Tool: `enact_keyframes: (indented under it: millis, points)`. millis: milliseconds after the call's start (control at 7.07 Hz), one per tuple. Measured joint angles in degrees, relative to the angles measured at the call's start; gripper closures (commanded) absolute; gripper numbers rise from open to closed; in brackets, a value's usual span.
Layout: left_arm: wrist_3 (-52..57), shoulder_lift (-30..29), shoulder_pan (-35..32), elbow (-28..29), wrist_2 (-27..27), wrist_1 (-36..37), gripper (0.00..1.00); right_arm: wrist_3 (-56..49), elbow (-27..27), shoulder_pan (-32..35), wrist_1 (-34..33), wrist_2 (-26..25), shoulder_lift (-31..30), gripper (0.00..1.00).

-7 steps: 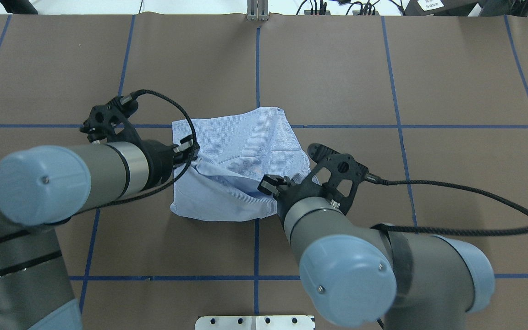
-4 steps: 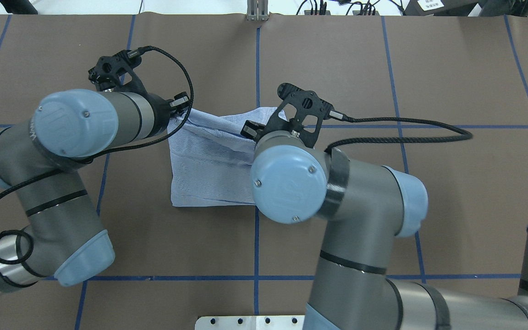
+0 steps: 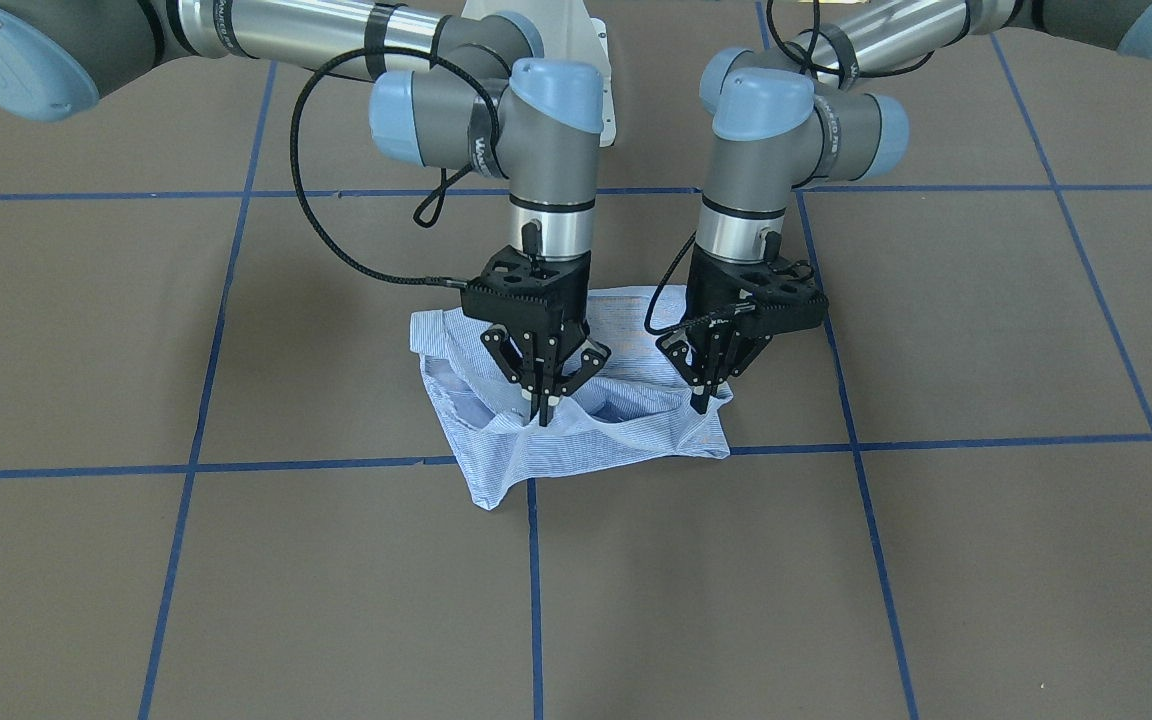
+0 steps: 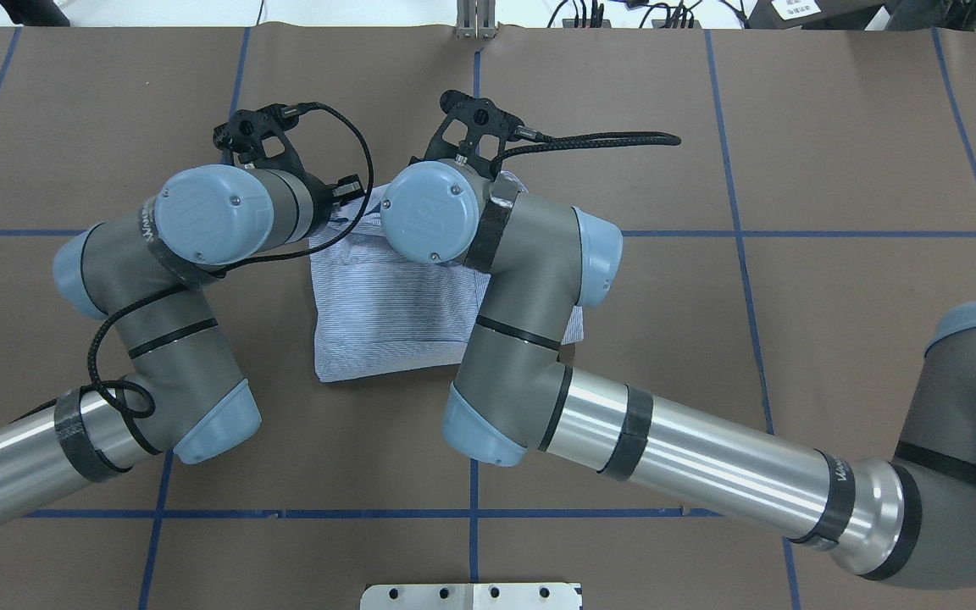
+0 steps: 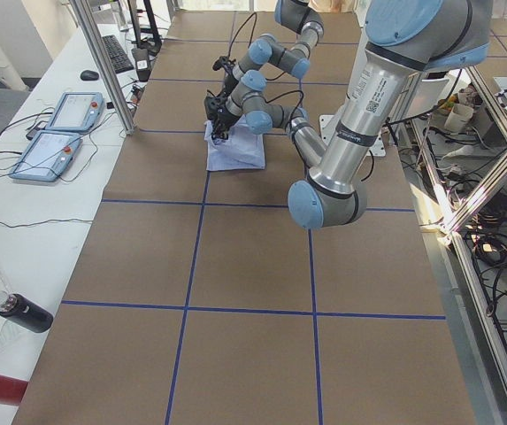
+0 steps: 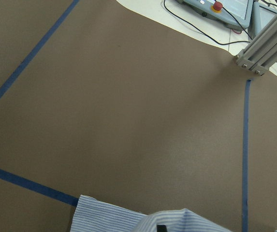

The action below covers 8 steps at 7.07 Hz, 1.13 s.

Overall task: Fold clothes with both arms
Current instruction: 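Lay the fold down and open both grippers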

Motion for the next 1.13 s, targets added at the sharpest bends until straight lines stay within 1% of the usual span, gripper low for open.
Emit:
enact_keyframes:
  millis: [141, 283, 424, 566, 707, 848, 990, 1131]
  points:
    - [0.9, 0.0, 0.0, 2.5, 0.0, -1.9, 1.0, -1.8, -2.9, 0.8, 2.1, 1.4, 0.5, 1.0]
    - [1.7, 0.0, 0.0, 4.6, 0.0, -3.6, 1.0, -2.9, -4.6, 1.2, 3.1, 2.4, 0.7, 1.0]
    - [2.6, 0.0, 0.0, 6.1, 0.0, -4.9, 0.52, -3.5, -6.0, 1.3, 4.3, 2.9, 0.7, 0.16]
    - [3.3, 0.0, 0.0, 6.8, 0.0, -5.5, 0.01, -4.1, -7.3, 1.4, 5.5, 3.2, 0.7, 0.0]
    - [5.5, -0.1, -0.2, 7.0, -0.1, -5.9, 0.0, -5.8, -8.1, 1.5, 6.3, 3.5, 1.0, 0.0]
    - [9.6, 0.0, -1.3, 6.7, -1.8, -6.5, 0.0, -8.3, -8.4, 2.3, 6.5, 5.7, 1.9, 0.0]
    - [14.3, 0.2, -3.8, 5.6, -6.9, -6.8, 0.0, -10.5, -8.3, 4.3, 5.1, 11.0, 3.1, 0.0]
    - [20.3, 1.5, -6.9, 3.2, -13.2, -6.7, 0.0, -13.8, -6.8, 6.8, 1.8, 17.0, 3.7, 0.0]
